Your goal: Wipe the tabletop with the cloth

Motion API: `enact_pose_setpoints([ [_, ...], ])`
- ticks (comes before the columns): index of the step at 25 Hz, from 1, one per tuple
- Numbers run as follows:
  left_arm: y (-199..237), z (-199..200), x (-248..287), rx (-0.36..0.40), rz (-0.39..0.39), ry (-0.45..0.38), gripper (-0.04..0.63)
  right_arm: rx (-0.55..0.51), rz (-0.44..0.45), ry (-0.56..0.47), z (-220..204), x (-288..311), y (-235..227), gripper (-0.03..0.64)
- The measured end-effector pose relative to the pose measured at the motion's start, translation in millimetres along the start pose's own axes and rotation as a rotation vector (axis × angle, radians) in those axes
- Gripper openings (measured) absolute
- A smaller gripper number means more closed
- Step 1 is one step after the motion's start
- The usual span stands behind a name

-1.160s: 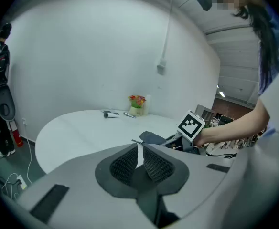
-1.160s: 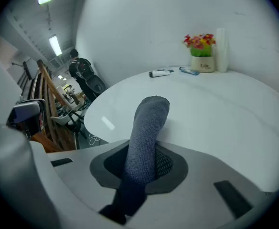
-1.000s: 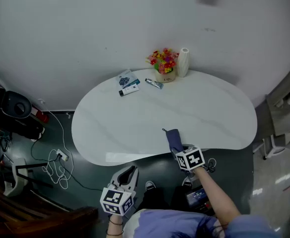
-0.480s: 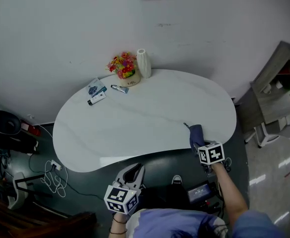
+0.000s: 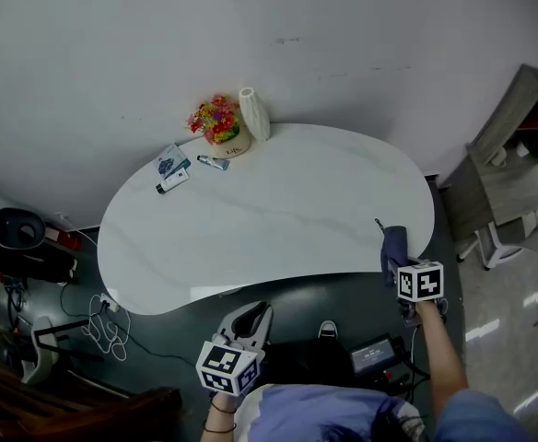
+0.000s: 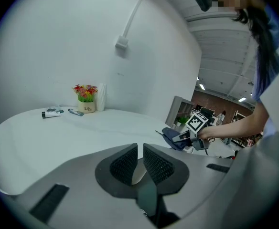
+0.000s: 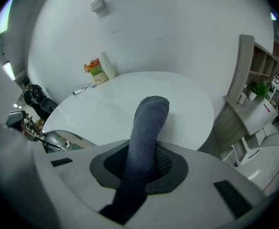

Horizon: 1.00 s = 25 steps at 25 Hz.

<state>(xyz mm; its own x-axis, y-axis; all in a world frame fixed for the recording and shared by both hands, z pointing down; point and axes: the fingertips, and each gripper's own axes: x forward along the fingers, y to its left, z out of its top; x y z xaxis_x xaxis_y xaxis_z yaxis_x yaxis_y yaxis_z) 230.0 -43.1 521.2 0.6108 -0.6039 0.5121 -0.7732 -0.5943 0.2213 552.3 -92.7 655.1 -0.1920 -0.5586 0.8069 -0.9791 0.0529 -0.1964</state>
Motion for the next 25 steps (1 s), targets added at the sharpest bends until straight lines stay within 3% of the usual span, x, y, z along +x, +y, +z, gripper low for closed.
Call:
enact_pose_setpoints([
  [4,-7,4,1,0.002,0.011,-0.008,0.031,-0.025,0.043,-0.02,5,-11,14,0.077],
  [12,-7,-13,-26,-0.029,0.09,0.009,0.031,-0.046,0.254,-0.066,11,-35,94,0.077],
  [19,-1,-35,-68,-0.087,0.195,0.015,0.031,-0.18,0.335,-0.028,-8,-45,154,0.077],
  [25,6,-49,-101,-0.099,0.217,0.013,0.031,-0.197,0.398,-0.035,-20,-54,204,0.077],
])
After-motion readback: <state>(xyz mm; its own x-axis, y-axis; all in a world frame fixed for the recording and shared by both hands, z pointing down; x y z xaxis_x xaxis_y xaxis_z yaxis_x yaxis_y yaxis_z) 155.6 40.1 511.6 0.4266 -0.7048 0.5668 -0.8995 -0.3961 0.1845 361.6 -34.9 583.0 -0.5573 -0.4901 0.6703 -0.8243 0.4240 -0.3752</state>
